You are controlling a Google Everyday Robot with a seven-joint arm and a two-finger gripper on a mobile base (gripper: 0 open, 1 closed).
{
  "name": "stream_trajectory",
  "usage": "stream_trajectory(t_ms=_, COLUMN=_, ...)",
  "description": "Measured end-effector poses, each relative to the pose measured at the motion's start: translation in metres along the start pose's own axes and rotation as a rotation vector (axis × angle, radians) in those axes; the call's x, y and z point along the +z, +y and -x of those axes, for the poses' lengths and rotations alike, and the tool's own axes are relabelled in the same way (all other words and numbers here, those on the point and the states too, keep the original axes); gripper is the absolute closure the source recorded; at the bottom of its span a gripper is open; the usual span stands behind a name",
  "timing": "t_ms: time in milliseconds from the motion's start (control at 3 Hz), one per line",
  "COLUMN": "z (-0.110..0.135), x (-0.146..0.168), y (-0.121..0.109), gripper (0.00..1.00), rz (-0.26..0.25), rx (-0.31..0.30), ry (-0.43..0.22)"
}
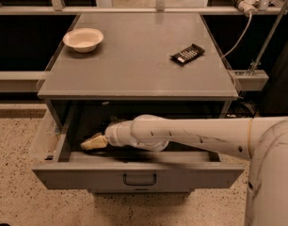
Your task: Pick rxbar blueberry from top drawer and place on counter
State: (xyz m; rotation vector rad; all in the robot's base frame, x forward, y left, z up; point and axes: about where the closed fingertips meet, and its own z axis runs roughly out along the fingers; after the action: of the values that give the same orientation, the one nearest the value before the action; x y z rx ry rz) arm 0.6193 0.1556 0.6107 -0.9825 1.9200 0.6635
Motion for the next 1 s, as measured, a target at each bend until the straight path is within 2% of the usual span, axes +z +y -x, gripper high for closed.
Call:
stream_trajectory(t_ms=333, z=-0.0007, x=0.0009, y=0.0002, gripper=0.3, rz=0.0, rx=0.001, ry=0.0)
stream_trajectory(t_ms=1000, z=-0.0007, x=0.001, y=0.0003, gripper=0.76, rz=0.001, rx=0.0, ry=0.0)
